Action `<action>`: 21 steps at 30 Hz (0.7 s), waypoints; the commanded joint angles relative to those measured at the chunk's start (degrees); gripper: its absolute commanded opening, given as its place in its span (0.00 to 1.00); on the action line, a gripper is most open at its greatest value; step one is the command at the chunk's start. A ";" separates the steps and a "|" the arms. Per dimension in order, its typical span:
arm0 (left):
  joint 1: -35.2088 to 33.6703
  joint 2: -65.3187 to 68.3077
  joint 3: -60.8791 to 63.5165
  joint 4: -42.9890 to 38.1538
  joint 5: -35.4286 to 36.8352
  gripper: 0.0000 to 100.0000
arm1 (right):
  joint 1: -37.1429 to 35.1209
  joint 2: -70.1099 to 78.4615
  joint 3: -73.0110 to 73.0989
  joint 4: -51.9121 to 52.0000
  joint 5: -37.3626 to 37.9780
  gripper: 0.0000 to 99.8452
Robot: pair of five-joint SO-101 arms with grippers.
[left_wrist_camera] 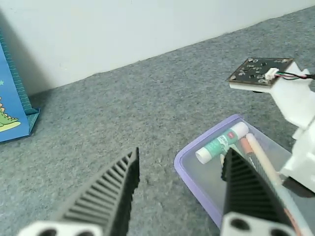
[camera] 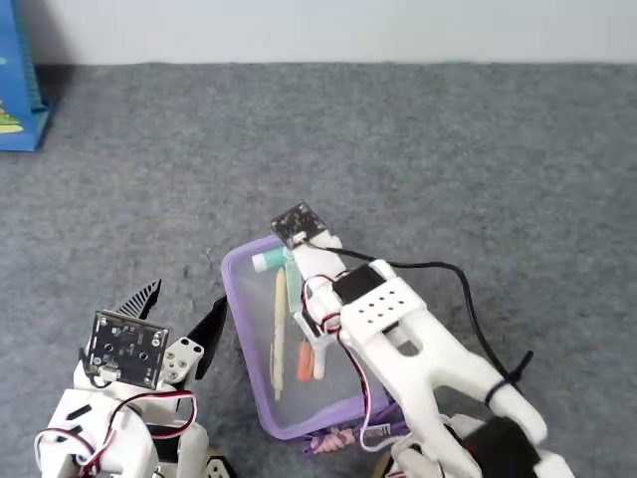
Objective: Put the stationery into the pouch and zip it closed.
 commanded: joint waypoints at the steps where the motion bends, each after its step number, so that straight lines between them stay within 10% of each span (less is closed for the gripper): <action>1: -0.09 -0.18 -0.22 -0.53 0.53 0.26 | 3.47 3.82 -0.53 -4.62 0.09 0.01; 21: 0.00 0.26 -0.22 -0.44 0.62 0.25 | 5.85 -13.41 -9.05 29.85 -8.70 0.01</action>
